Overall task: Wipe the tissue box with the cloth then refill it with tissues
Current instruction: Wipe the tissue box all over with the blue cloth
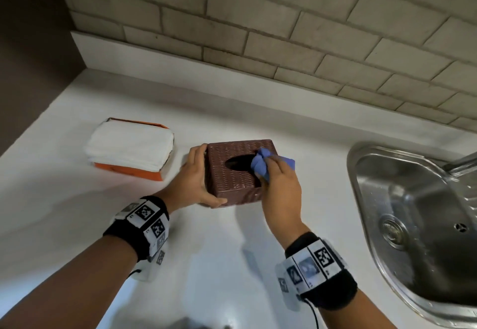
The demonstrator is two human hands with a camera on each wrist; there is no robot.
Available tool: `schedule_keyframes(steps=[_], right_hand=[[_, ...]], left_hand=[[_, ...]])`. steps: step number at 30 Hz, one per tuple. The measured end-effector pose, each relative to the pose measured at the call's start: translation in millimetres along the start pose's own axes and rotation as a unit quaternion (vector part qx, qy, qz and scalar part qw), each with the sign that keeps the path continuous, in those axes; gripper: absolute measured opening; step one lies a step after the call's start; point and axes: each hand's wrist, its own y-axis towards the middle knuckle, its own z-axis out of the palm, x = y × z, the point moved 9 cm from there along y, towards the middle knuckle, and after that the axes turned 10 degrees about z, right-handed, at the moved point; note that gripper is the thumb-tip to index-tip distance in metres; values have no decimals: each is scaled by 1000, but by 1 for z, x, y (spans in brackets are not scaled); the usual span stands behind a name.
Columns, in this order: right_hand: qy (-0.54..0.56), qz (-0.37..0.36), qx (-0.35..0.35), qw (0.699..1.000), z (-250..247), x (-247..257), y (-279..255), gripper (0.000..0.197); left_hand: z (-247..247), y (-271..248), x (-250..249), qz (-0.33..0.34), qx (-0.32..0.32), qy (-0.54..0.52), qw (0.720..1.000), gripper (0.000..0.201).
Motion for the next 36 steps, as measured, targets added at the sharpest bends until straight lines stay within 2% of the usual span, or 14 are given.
schedule_keyframes(steps=[3,5,9,12,16,18,23,25,27,28,30,32,33,36], right_hand=[[43,-83,55,994,27,47,-35,45],[45,-110,74,990,30,45,-35,51],[22,-39,47,998,2,-17,-5,53],[35,5,1,999,5,-15,-7,54],[53,-77,57,994,39,41,-42,56],[64,-91,76,991,31,29,-39,57],[64,42,21,997,-10,-56,-4,47],[15,60,17,998,-2,-47,-10,50],[33,-1,38,999,18,-3,-25,56],[53,-38,61,996,28,21,-33,55],[56,-100,114,987,55,58,-37,48],[70,-109,137,982,69,76,-20,44],[93,-94,149,980,71,80,-7,42],[105,-70,183,975,61,82,21,32]], left_hand=[[-2,-1,0,-8,-3,-10,1000,142],[-3,-2,0,-10,-3,-10,1000,142],[-3,-3,-1,0,1,-8,1000,140],[-2,-2,-2,3,-3,-14,1000,138],[-4,-2,-4,1,-9,-21,1000,140],[-4,-3,-3,-1,-11,-22,1000,139],[-4,-4,-8,-2,-15,-17,1000,135],[-3,-3,-7,-10,-14,-18,1000,135],[-3,-3,-1,-26,-26,-22,999,135],[-3,-4,3,-39,-35,-33,998,129],[-4,-8,11,-54,-47,-43,997,91],[0,-13,10,-75,-21,-32,996,55],[-1,-12,3,-63,-25,-40,997,53],[-2,-6,-5,-37,-23,-53,998,104]])
